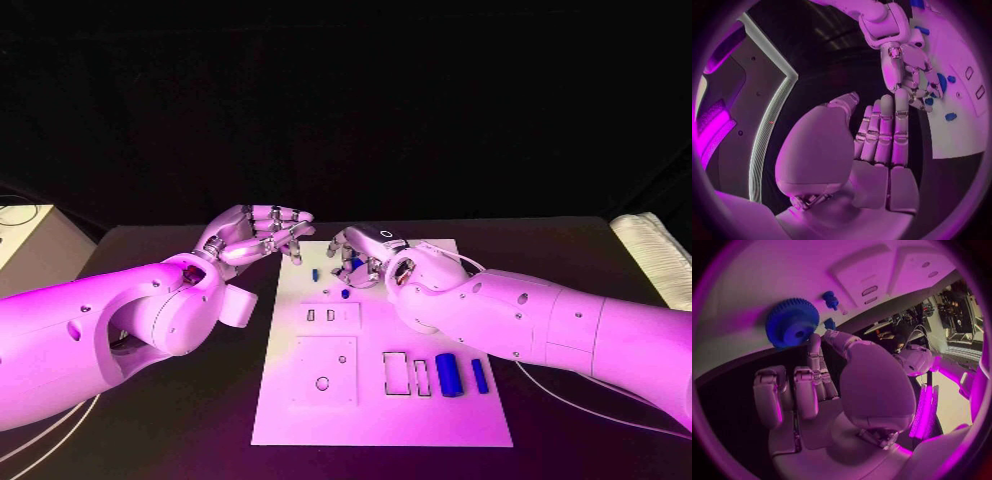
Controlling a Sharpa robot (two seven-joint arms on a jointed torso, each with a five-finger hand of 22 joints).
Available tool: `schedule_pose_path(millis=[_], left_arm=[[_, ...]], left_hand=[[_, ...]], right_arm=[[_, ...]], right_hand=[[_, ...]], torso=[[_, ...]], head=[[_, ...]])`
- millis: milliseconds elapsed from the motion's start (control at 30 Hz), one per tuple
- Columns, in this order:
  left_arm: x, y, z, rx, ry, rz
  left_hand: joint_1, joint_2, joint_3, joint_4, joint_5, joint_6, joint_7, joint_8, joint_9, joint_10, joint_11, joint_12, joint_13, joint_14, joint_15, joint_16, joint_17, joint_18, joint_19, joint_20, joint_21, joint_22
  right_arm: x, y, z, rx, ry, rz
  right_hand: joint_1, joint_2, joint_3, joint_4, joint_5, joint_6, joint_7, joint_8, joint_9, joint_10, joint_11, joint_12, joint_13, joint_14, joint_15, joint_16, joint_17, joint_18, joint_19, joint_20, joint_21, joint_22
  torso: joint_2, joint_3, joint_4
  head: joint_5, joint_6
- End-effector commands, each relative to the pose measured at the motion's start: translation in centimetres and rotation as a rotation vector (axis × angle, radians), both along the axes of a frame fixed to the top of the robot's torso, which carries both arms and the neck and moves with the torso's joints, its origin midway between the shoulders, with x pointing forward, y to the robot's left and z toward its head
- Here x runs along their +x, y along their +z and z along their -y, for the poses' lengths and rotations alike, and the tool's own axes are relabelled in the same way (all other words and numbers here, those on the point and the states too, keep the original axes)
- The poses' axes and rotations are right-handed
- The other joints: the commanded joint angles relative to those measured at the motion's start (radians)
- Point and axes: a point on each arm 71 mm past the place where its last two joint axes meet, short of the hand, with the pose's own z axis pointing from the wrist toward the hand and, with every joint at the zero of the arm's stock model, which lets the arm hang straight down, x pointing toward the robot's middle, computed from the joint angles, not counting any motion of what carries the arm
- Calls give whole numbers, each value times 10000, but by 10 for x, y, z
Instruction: Assemble the parts on the task board
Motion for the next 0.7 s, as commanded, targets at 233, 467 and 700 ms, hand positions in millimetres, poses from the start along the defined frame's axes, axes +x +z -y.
schedule_pose_path(millis=[233,467,700], left_arm=[[0,1,1,-33,-115,55],[0,1,0,-28,-102,53],[0,1,0,-22,-90,49]], left_hand=[[0,0,104,-8,-34,-7,36,28,22,-22,9,-37,4,-31,-54,68,-8,133,-90,5,91,48],[0,0,104,-8,-34,-7,36,28,22,-22,9,-37,4,-31,-54,68,-8,133,-90,5,91,48],[0,0,104,-8,-34,-7,36,28,22,-22,9,-37,4,-31,-54,68,-8,133,-90,5,91,48]], right_arm=[[-3,0,-1,78,259,9],[-3,2,2,252,250,310],[-3,6,7,493,149,730]], right_hand=[[-35,54,82,-8,-42,59,11,57,14,57,-40,-46,-33,935,-37,-57,2092,-143,1064,-56,22,2633],[0,71,124,-57,-25,76,6,72,24,78,-47,-105,-99,930,-41,-66,2071,-143,1064,-60,22,2633],[38,71,213,-155,9,94,6,96,43,64,-46,-283,-272,926,-45,-74,2053,-143,1064,-67,22,2633]], torso=[[-1,-3,0],[-4,2,-8],[-8,2,-11]], head=[[26,-8],[25,14],[21,36]])
